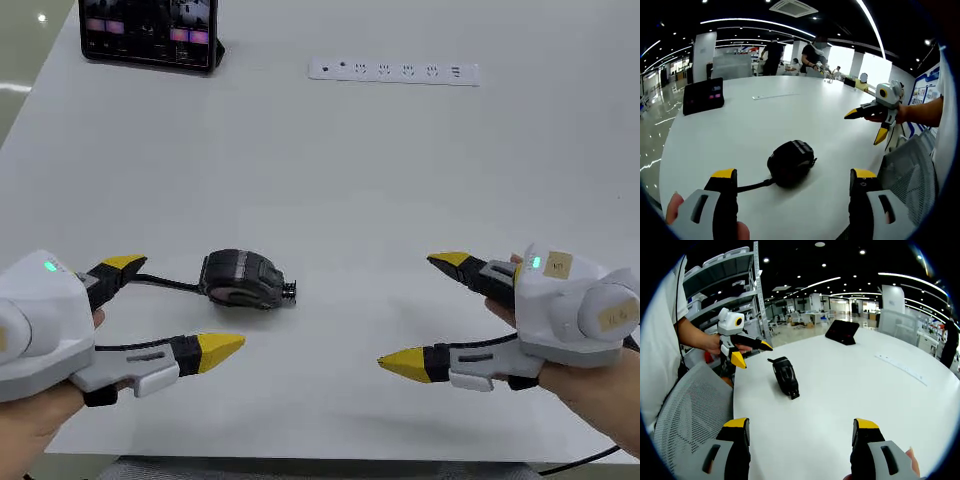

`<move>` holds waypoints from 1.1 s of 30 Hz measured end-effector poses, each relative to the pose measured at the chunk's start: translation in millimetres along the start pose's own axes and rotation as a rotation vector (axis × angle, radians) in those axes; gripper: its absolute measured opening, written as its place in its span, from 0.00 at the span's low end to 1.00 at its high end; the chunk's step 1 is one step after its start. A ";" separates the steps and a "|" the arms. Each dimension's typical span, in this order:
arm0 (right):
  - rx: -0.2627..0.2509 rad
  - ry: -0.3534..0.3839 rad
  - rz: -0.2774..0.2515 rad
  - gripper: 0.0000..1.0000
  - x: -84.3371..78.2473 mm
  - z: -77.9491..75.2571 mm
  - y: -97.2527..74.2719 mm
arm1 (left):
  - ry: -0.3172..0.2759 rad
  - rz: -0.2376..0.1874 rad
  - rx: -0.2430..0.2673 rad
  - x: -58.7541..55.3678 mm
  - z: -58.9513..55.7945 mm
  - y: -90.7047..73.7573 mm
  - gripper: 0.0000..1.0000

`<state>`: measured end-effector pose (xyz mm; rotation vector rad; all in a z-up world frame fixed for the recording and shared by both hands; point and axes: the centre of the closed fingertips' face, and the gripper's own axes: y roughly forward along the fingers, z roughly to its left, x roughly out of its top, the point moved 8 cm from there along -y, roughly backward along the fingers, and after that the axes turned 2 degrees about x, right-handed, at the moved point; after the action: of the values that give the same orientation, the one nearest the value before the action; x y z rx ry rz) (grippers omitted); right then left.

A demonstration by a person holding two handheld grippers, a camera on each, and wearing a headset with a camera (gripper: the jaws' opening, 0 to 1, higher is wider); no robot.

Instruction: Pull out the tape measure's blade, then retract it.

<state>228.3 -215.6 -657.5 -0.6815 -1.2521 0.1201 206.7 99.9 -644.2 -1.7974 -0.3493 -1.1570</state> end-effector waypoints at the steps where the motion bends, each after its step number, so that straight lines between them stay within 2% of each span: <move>1: -0.003 0.001 0.002 0.84 -0.6 0.1 -1.3 | 0.005 -0.001 -0.001 -0.1 0.1 -0.2 0.91; 8: -0.021 0.012 0.003 0.86 -6.7 0.5 -12.3 | 0.011 0.003 -0.019 -1.7 0.3 -4.7 0.93; 13: -0.029 0.020 0.003 0.88 -10.2 1.3 -19.0 | 0.009 0.008 -0.041 -2.7 -0.8 -8.2 0.99; 24: -0.045 0.028 0.011 0.90 -17.6 4.8 -30.0 | 0.042 0.027 -0.036 -6.0 4.3 -16.7 0.99; 33: -0.059 0.033 0.011 0.91 -22.4 6.9 -40.1 | 0.059 0.033 -0.068 -8.2 1.1 -20.0 0.99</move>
<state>203.6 -254.7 -653.7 -0.7383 -1.2237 0.0810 190.1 113.1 -640.0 -1.8171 -0.2479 -1.2084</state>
